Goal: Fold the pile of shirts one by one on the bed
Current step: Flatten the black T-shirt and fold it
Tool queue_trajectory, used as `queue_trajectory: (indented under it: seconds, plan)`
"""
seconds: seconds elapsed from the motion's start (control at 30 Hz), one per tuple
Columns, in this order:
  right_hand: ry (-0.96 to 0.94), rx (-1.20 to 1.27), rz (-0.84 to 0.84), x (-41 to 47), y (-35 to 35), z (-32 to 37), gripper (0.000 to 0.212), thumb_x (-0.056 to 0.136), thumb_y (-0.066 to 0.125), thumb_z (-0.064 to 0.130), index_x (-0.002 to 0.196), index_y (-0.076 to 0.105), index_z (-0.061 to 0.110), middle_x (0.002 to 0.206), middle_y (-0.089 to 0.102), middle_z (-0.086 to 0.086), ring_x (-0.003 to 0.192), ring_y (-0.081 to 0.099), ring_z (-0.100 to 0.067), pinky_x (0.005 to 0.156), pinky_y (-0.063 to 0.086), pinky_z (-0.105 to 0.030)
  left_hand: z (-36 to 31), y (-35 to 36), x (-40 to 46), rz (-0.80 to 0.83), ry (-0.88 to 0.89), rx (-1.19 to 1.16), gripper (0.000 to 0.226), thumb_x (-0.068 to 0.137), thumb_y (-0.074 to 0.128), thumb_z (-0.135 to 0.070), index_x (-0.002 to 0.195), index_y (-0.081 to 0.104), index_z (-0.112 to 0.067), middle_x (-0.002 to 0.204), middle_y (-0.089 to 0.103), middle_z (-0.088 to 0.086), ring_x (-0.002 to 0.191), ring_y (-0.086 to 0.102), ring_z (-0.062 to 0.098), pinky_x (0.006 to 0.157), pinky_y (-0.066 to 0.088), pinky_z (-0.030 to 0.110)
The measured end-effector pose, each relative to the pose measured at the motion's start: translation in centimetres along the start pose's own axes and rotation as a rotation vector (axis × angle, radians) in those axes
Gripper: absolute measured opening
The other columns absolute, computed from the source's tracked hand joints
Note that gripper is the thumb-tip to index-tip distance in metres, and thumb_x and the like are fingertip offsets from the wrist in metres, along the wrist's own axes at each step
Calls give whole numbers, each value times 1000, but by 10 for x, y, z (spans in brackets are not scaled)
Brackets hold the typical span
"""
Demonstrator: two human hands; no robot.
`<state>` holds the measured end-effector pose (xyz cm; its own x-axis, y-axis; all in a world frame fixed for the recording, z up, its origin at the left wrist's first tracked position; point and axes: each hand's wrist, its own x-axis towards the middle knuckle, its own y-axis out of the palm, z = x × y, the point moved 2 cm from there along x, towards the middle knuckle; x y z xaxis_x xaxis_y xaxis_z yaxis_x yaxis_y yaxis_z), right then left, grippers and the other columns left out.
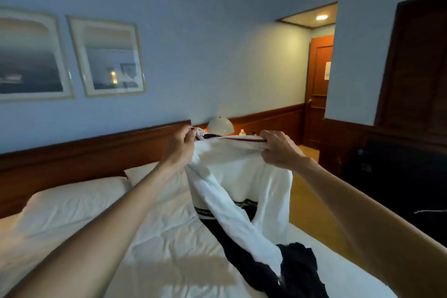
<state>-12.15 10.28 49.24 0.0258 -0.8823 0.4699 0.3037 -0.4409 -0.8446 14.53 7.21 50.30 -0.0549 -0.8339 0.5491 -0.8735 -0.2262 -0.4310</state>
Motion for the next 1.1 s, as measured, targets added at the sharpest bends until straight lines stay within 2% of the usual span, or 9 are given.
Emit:
queue_trajectory:
  seconds: [0.13, 0.23, 0.33, 0.4, 0.53, 0.63, 0.77, 0.93, 1.1]
  plan:
    - [83, 62, -147, 19, -54, 83, 13, 81, 60, 16, 91, 66, 11, 97, 62, -17, 95, 60, -42, 68, 44, -34, -44, -112, -5, -74, 29, 62, 36, 95, 56, -42, 80, 67, -11, 87, 72, 4, 86, 64, 22, 70, 39, 28]
    - [85, 198, -218, 27, -80, 138, 15, 88, 57, 21, 86, 67, 9, 84, 56, -11, 79, 55, -35, 63, 43, -33, -73, -179, -16, -82, 17, 105, 43, 83, 71, -56, 85, 63, -14, 83, 67, -16, 78, 58, 4, 66, 40, 18]
    - [87, 354, -232, 39, -99, 179, 23, 86, 57, 23, 83, 71, 5, 86, 66, -17, 76, 63, -36, 66, 57, -45, -88, -240, -27, -30, 15, 274, 73, 57, 87, -61, 111, 65, -17, 120, 63, -9, 112, 58, 12, 93, 45, 22]
    - [86, 423, -178, 46, -108, 202, 23, 85, 56, 17, 78, 70, 0, 79, 66, -15, 71, 62, -30, 68, 58, -43, -91, -278, -34, -67, -8, 344, 65, 54, 92, -53, 108, 70, -24, 126, 64, -4, 121, 55, 17, 104, 43, 34]
    - [89, 600, -118, 47, -113, 241, 27, 94, 53, 15, 70, 63, 11, 66, 57, -7, 56, 52, -19, 48, 40, -24, -79, -335, -50, -268, -86, 333, 27, 75, 85, -26, 81, 71, -4, 78, 61, 0, 77, 54, 15, 63, 35, 27]
    - [51, 718, -42, 44, -105, 265, 19, 97, 53, 22, 87, 66, 14, 80, 58, -8, 64, 54, -22, 51, 41, -26, -55, -372, -67, -390, -239, 140, 37, 71, 85, -32, 90, 74, -2, 88, 68, 2, 82, 61, 17, 72, 45, 26]
    - [-68, 566, 6, 44, -105, 284, 41, 94, 59, 38, 61, 55, 14, 64, 50, -5, 59, 49, -21, 44, 33, -25, -41, -407, -90, -471, -331, -66, 18, 88, 73, -17, 102, 73, -5, 95, 71, 11, 81, 66, 24, 72, 50, 29]
    - [-122, 450, 38, 43, -96, 310, 44, 98, 49, 44, 83, 68, 8, 80, 62, -10, 80, 58, -28, 57, 43, -30, -33, -428, -101, -489, -215, 338, 38, 92, 66, -33, 58, 57, -18, 63, 54, -1, 66, 49, 18, 63, 35, 31]
    - [-59, 581, -6, 35, -81, 337, 42, 97, 52, 48, 84, 65, 9, 79, 60, -13, 70, 59, -30, 55, 42, -31, -27, -447, -108, -565, -188, 235, 27, 92, 59, -32, 74, 64, -13, 73, 60, 1, 71, 54, 18, 63, 40, 29]
